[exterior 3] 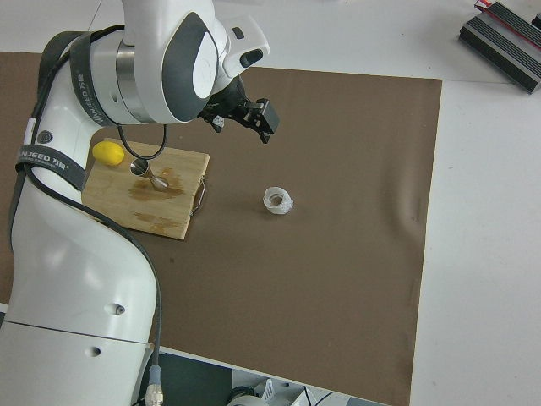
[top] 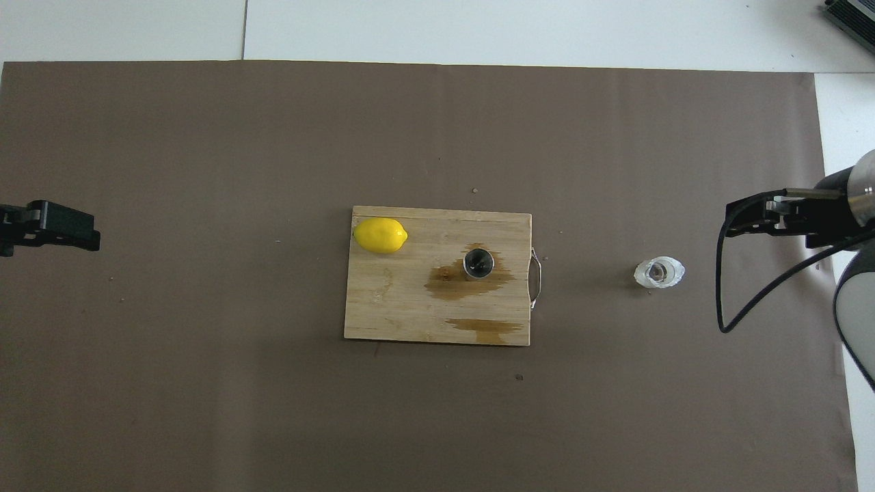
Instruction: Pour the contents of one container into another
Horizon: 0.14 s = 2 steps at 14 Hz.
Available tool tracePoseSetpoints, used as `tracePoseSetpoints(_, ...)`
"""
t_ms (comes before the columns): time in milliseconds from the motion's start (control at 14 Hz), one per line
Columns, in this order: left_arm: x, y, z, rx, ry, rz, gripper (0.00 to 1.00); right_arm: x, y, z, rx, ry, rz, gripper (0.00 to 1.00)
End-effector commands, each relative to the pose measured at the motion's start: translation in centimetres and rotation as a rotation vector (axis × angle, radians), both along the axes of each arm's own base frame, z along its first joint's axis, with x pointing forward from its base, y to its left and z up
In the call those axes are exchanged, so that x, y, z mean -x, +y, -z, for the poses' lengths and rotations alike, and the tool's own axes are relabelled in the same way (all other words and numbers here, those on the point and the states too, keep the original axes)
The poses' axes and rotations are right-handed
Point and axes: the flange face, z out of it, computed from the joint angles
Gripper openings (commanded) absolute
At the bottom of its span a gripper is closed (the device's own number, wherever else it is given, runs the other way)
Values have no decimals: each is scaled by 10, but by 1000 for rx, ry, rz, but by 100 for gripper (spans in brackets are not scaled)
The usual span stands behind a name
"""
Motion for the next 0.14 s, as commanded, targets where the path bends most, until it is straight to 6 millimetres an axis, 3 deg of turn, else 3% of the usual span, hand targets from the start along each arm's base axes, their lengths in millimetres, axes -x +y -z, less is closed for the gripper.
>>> tracePoseSetpoints(0, 9, 3, 0, -14, -2, 1, 100, 8, -3, -1, -22, -14, -19, 100)
tracePoseSetpoints(72, 9, 2, -1, -14, -3, 1, 100, 8, -3, -1, -22, -14, -17, 100)
